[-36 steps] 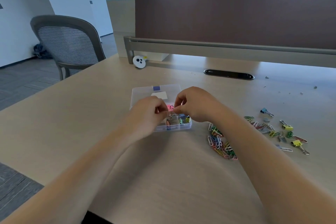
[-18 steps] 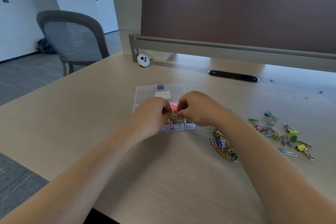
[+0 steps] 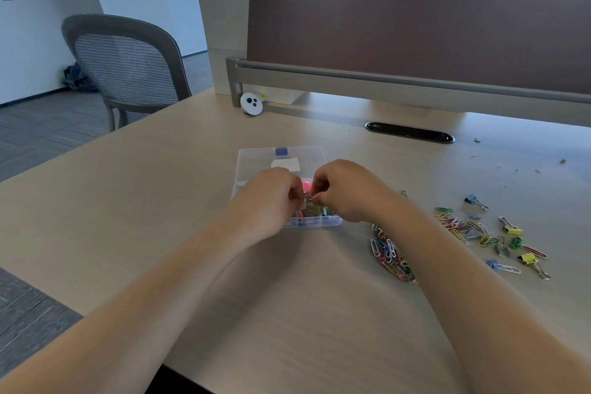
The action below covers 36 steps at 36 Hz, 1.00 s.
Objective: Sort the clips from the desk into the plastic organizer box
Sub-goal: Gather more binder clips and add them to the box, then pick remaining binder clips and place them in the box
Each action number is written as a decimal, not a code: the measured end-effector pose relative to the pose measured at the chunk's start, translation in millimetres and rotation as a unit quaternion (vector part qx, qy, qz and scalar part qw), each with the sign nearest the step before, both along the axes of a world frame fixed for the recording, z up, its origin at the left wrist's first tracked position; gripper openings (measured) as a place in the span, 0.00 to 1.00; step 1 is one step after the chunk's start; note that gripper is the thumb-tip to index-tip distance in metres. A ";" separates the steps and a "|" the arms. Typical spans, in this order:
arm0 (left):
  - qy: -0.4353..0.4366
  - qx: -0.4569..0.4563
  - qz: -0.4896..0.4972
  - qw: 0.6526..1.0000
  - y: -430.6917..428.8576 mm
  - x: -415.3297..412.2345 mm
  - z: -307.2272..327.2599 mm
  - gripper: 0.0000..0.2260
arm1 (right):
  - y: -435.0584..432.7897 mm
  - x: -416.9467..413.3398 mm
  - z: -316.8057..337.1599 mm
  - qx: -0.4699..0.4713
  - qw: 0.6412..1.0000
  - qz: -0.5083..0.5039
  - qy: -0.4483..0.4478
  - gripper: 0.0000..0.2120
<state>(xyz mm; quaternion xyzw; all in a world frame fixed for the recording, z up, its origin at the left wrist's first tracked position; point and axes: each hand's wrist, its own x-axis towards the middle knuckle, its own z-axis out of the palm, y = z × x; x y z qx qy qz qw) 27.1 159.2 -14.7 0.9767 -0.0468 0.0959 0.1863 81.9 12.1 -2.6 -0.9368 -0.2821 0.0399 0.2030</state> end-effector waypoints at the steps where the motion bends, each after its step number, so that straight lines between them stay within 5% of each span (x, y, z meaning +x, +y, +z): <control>1: -0.005 -0.001 0.002 1.000 0.4 -0.2 -0.4 0.05 | 0.4 -0.2 -0.2 -0.002 1.000 0.000 -0.002 0.03; 26: -0.042 -0.054 0.015 0.998 -18.4 -4.8 10.3 0.07 | -20.0 -2.2 22.2 0.030 0.997 -0.050 -0.047 0.05; 36: -0.039 -0.072 -0.077 0.994 -77.6 -10.2 21.9 0.06 | -92.8 -26.7 33.7 0.017 0.992 -0.116 -0.035 0.07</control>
